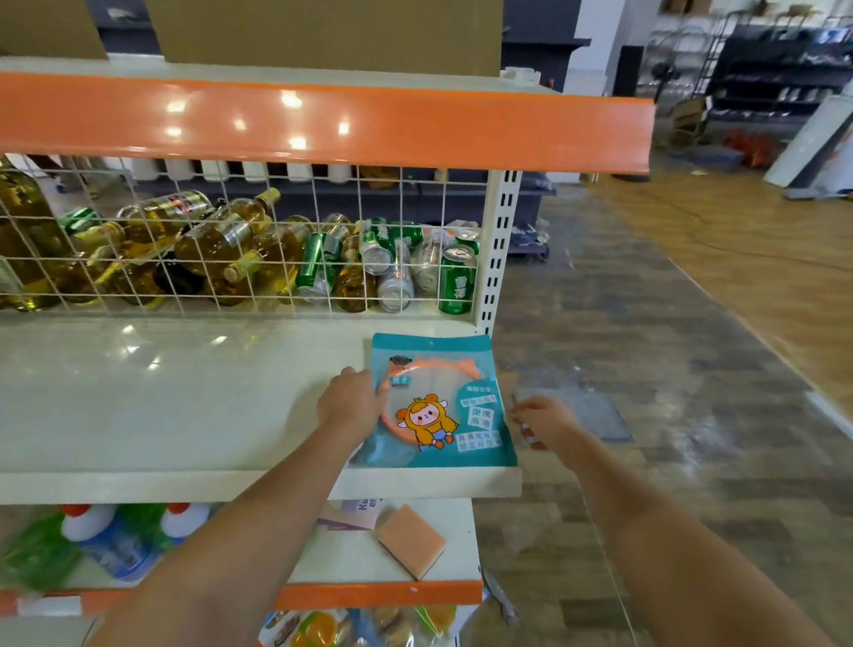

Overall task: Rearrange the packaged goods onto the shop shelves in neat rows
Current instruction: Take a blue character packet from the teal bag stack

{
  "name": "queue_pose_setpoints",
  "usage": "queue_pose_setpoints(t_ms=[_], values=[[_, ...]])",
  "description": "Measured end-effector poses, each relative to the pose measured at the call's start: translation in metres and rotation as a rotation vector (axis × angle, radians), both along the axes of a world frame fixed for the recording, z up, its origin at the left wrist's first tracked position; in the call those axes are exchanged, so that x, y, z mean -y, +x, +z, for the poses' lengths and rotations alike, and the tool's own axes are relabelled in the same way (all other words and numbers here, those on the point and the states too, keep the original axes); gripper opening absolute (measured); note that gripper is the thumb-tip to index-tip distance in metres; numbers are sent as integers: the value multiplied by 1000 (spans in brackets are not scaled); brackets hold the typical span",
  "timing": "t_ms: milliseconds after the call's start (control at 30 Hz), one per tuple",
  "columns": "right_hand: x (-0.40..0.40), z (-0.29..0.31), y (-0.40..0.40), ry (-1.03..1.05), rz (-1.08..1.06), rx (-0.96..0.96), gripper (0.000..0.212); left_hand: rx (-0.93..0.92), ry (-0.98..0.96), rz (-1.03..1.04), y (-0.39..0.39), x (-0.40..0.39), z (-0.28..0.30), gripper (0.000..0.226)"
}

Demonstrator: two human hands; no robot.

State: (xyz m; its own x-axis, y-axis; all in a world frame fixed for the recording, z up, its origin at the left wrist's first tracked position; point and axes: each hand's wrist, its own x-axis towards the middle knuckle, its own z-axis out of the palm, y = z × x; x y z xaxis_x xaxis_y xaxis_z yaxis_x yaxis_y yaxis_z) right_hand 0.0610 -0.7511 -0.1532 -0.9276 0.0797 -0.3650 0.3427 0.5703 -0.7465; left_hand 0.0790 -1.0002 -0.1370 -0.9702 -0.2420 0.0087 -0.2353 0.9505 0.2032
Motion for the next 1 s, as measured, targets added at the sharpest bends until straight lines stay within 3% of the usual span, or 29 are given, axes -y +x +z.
queue_pose_setpoints(t_ms=[300,467,700,1000], values=[[6,13,-6,341,153,-75,22,-54,58,-35,-4,8,6,46],[26,38,-15,553,212,-177,24,-40,-28,-84,-10,15,15,45],[73,41,-10,666,372,-436,33,-17,-148,-139,-7,30,14,42],[98,35,-2,671,475,-469,40,-13,-144,-108,9,52,10,40]])
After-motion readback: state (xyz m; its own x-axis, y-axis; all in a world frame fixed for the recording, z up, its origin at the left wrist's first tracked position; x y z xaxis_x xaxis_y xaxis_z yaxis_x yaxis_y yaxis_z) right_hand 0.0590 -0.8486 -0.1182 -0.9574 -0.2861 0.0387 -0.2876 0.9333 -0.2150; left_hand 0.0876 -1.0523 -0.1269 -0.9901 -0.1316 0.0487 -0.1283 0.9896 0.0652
